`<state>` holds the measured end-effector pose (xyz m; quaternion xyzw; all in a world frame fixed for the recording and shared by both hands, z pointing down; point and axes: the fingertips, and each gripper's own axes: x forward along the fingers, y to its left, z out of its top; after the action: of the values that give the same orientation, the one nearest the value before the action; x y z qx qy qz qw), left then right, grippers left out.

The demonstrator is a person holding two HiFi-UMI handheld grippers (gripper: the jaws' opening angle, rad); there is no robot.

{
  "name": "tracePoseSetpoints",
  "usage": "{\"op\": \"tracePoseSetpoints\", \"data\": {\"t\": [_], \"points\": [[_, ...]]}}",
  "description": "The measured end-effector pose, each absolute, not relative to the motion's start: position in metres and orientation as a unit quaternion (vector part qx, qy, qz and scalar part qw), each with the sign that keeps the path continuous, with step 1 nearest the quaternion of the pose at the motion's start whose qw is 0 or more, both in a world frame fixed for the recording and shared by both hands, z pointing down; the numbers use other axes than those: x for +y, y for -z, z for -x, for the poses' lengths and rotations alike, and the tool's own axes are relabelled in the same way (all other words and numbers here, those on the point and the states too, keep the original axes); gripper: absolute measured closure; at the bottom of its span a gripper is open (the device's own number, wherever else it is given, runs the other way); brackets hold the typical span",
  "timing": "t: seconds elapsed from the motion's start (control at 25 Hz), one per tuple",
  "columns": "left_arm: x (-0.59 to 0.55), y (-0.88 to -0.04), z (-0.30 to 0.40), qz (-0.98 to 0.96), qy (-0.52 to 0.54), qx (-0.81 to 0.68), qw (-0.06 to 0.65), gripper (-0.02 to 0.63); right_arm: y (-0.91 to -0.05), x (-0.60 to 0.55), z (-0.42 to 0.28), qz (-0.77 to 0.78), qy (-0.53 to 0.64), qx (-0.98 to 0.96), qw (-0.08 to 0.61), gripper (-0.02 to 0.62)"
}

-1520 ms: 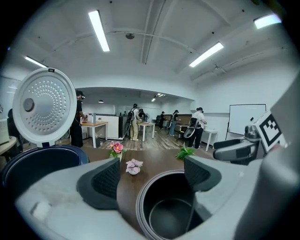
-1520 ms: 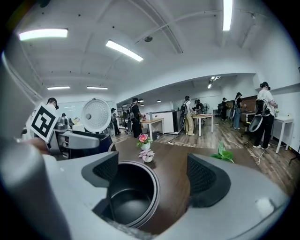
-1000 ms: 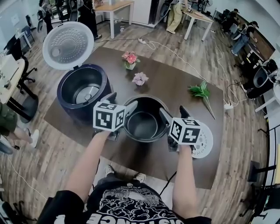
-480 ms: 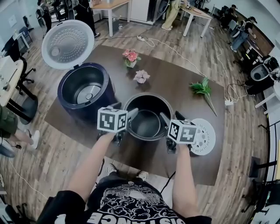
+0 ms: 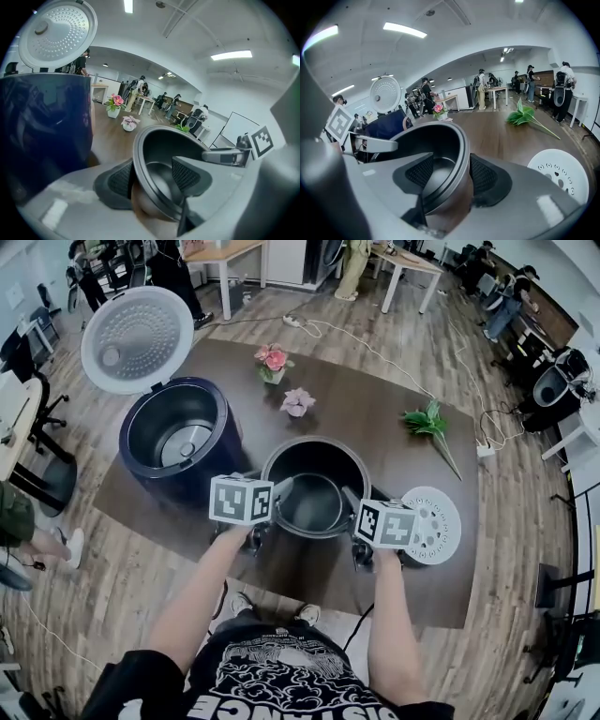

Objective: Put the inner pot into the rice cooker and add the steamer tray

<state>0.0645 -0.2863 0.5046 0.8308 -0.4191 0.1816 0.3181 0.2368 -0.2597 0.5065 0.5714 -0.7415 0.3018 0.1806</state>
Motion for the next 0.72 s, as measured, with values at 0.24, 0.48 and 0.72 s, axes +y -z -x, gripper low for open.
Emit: {"op": "tracePoseSetpoints", "data": {"t": [0.24, 0.48, 0.72], "points": [[-0.287, -0.51, -0.056, -0.822, -0.178, -0.435, 0.322, 0.422, -0.517, -0.254, -0.238, -0.58, -0.318, -0.725, 0.192, 0.421], [-0.287, -0.51, -0.054, -0.819, -0.182, -0.443, 0.317, 0.457, -0.518, -0.256, -0.241, -0.595, -0.324, -0.709, 0.196, 0.442], [-0.287, -0.506, -0.048, -0.809, -0.163, -0.461, 0.325, 0.482, -0.513, -0.257, -0.241, -0.603, -0.318, -0.704, 0.197, 0.457]]}}
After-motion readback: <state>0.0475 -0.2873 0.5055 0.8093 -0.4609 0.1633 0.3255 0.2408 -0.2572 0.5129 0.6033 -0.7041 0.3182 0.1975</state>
